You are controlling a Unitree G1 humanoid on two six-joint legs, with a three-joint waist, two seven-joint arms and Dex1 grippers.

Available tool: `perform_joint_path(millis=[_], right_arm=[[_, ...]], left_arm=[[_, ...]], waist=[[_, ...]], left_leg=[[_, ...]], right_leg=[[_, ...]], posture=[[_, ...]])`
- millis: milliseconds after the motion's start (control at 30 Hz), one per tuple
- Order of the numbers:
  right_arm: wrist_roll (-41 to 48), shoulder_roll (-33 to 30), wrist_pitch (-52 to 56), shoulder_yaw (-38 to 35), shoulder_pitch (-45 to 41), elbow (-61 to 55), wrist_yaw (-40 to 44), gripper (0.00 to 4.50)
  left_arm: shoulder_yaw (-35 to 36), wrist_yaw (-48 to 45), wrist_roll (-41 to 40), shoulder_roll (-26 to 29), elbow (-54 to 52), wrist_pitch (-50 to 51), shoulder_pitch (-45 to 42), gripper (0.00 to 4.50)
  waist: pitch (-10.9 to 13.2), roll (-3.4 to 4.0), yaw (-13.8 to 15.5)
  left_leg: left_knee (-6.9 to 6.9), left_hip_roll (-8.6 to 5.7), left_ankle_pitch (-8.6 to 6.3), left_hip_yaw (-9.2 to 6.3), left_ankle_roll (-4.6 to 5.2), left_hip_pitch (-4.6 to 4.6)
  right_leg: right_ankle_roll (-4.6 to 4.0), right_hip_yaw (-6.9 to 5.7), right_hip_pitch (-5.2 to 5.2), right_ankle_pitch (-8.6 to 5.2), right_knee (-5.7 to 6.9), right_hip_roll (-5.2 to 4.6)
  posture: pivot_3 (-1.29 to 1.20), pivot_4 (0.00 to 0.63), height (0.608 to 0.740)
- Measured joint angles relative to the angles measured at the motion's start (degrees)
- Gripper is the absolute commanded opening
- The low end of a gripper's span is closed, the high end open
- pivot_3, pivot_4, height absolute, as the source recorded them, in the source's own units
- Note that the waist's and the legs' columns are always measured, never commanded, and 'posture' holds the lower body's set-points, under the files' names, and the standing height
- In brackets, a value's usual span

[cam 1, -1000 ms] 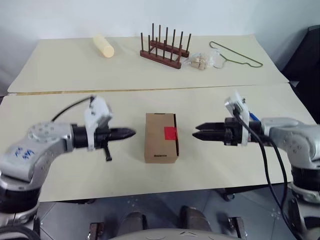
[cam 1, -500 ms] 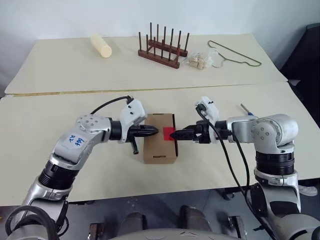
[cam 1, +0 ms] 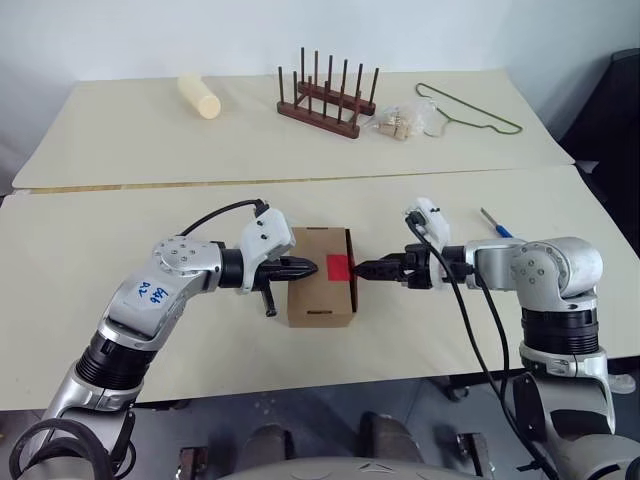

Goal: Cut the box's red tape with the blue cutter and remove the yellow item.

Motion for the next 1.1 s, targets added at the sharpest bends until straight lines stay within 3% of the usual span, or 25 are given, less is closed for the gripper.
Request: perform_joint_path(millis=[233, 433, 833, 1100], right_arm=[[-0.27, -1.71, -1.93, 2.92, -0.4, -0.59, 0.22, 4.46], [-6.58, -7.74, -7.76, 18.11, -6.79, -7.03, -0.45, 4.46], [-10.49, -12.66, -12.24, 25.49, -8.65, -7.64, 2.28, 4.46], [-16.57, -15.67, -17.64, 30.37, -5.85, -0.2, 5.65, 4.46]], left_arm=[[0.06, 0.05, 0.01, -0.05, -0.42, 0.17, 0.53, 0.0], [0.12, 0.15, 0.1, 0.02, -1.57, 1.09, 1.03, 0.0], [0.08, 1.34, 0.1, -0.2, -2.74, 1.42, 1.88, 0.0], [0.93, 1.99, 0.11, -0.06, -3.87, 2.51, 2.87, 0.0]], waist=[[-0.04, 0.03, 0.0], [-0.17, 0.02, 0.01], [-0.33, -0.21, 0.39], [-0.53, -0.33, 0.06]], left_leg=[[0.01, 0.0, 0.0, 0.0, 0.0, 0.01], [0.06, 0.01, 0.0, -0.01, 0.0, 0.06], [0.08, 0.01, -0.01, -0.02, 0.01, 0.06], [0.04, 0.03, -0.01, 0.0, 0.03, 0.09]], right_leg=[[0.0, 0.0, 0.01, 0.0, 0.0, 0.0], [0.0, 0.03, 0.04, 0.0, 0.03, 0.0], [0.0, 0.03, 0.1, 0.0, 0.02, -0.01], [-0.01, 0.03, 0.1, 0.01, -0.03, -0.01]], posture=[[0.0, 0.15, 0.74], [0.0, 0.15, 0.74], [0.0, 0.15, 0.74], [0.0, 0.15, 0.74]])
